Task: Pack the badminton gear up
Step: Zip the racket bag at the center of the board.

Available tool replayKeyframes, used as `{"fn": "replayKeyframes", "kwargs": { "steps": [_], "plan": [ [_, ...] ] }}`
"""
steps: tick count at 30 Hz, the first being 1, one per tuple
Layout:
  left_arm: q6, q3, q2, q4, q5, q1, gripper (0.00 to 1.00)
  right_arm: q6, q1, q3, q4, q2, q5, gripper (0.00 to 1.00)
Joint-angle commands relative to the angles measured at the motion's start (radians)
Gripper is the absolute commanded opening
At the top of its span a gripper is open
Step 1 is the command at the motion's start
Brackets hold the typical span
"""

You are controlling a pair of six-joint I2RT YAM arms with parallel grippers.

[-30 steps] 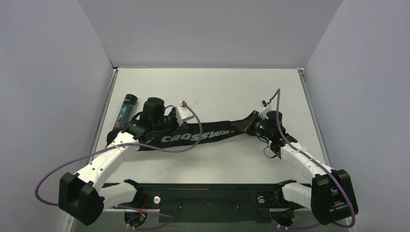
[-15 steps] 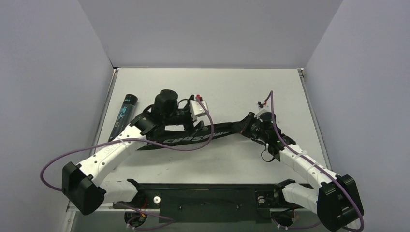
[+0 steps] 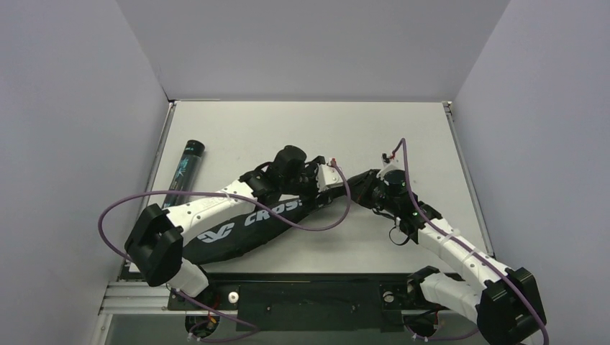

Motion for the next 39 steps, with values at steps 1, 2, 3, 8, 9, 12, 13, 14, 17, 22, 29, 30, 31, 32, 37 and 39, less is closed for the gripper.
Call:
{"fn": "replayKeyframes", "kwargs": {
  "steps": [1, 2, 3, 8, 9, 12, 13, 14, 17, 22, 29, 30, 31, 32, 37, 39],
  "plan": [
    [0.057, 0.028, 0.018, 0.050, -0.085, -0.051, 0.87, 0.025, 0.033, 0.068, 0.046, -0.052, 0.008, 0.00],
    [0.064, 0.013, 0.027, 0.058, -0.132, -0.058, 0.87, 0.024, 0.036, 0.071, 0.043, -0.052, 0.009, 0.00],
    [0.083, 0.006, 0.031, 0.075, -0.154, -0.075, 0.87, 0.024, 0.044, 0.072, 0.040, -0.056, 0.009, 0.00],
    [0.106, -0.007, 0.046, 0.084, -0.186, -0.098, 0.87, 0.022, 0.065, 0.081, 0.022, -0.057, 0.013, 0.00],
    [0.110, 0.002, 0.048, 0.073, -0.178, -0.099, 0.87, 0.019, 0.070, 0.087, 0.018, -0.057, 0.016, 0.00],
    [0.135, 0.005, 0.045, 0.033, -0.164, -0.100, 0.74, 0.013, 0.073, 0.095, -0.003, -0.064, 0.023, 0.00],
    [0.144, 0.002, 0.041, 0.023, -0.162, -0.100, 0.53, 0.010, 0.073, 0.100, -0.007, -0.070, 0.024, 0.00],
    [0.162, 0.000, 0.038, 0.010, -0.162, -0.100, 0.40, 0.009, 0.073, 0.103, -0.017, -0.073, 0.026, 0.00],
    [0.175, -0.006, 0.030, -0.013, -0.160, -0.100, 0.00, -0.006, 0.073, 0.125, -0.047, -0.082, 0.030, 0.00],
    [0.170, 0.040, 0.024, -0.116, -0.132, -0.108, 0.02, -0.023, 0.073, 0.179, -0.105, -0.094, 0.038, 0.00],
    [0.093, 0.041, -0.009, -0.130, -0.212, -0.150, 0.72, -0.025, 0.074, 0.203, -0.130, -0.105, 0.036, 0.00],
    [0.090, 0.025, -0.016, -0.124, -0.233, -0.153, 0.78, -0.024, 0.074, 0.203, -0.129, -0.108, 0.036, 0.00],
    [0.092, 0.018, -0.019, -0.115, -0.244, -0.158, 0.79, -0.023, 0.073, 0.202, -0.129, -0.112, 0.036, 0.00],
    [0.096, 0.003, -0.024, -0.109, -0.257, -0.159, 0.80, -0.022, 0.075, 0.202, -0.130, -0.115, 0.037, 0.00],
    [0.123, -0.026, -0.031, -0.074, -0.312, -0.149, 0.55, -0.023, 0.075, 0.210, -0.146, -0.130, 0.037, 0.00],
    [0.133, -0.027, -0.030, -0.060, -0.331, -0.138, 0.13, -0.020, 0.076, 0.211, -0.152, -0.137, 0.036, 0.00]
  ]
}}
